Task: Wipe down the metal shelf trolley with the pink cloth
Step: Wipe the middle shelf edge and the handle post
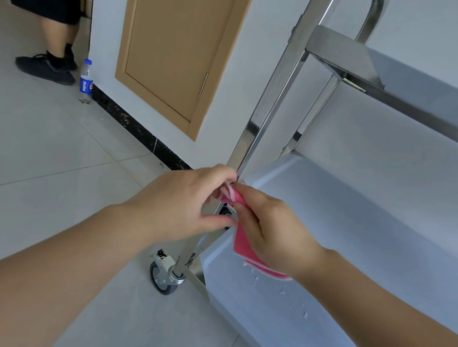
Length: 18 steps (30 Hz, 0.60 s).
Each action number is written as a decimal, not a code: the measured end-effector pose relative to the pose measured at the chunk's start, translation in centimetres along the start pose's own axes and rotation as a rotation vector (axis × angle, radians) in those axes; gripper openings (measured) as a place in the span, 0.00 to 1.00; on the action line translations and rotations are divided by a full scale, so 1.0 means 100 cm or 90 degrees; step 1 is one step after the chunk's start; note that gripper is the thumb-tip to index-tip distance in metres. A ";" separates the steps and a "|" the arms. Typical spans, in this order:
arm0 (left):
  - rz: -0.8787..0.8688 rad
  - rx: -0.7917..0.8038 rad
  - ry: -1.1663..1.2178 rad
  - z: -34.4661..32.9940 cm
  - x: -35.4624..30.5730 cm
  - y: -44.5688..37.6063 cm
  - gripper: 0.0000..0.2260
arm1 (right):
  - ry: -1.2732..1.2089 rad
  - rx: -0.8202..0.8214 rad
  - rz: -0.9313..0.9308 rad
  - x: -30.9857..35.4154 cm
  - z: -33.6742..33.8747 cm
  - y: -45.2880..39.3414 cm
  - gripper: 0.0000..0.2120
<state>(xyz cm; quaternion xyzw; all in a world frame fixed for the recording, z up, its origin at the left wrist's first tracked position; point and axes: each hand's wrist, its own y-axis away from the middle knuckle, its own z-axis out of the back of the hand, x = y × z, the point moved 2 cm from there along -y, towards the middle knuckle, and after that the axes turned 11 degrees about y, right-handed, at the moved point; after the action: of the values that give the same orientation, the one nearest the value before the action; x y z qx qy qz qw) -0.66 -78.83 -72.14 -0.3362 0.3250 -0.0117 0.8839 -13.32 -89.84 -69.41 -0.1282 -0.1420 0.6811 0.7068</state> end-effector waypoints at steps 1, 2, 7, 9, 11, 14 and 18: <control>-0.008 -0.009 -0.009 0.000 -0.003 -0.001 0.15 | -0.019 -0.011 -0.010 0.005 -0.001 -0.001 0.11; -0.013 -0.020 -0.025 0.001 -0.004 -0.001 0.13 | -0.040 -0.022 -0.019 0.009 -0.001 -0.002 0.10; -0.042 -0.066 -0.084 0.010 -0.004 0.003 0.06 | -0.101 0.030 -0.078 0.012 -0.001 0.000 0.15; -0.018 -0.044 -0.085 0.012 0.001 0.006 0.07 | -0.106 0.123 -0.107 0.006 -0.003 0.005 0.22; 0.017 -0.028 -0.066 0.016 0.007 0.008 0.07 | -0.074 0.168 -0.120 -0.001 -0.004 0.011 0.22; 0.040 0.002 -0.053 0.021 0.014 0.011 0.06 | -0.017 0.112 -0.135 -0.007 -0.004 0.016 0.14; 0.102 0.014 0.021 0.020 0.022 0.011 0.07 | 0.006 -0.004 -0.127 -0.011 0.000 0.013 0.15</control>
<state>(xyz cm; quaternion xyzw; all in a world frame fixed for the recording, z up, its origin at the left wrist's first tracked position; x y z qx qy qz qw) 2.03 -77.35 -72.97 -0.2991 0.3655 0.0501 0.8800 -14.56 -90.84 -69.88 -0.1184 -0.1529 0.6061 0.7715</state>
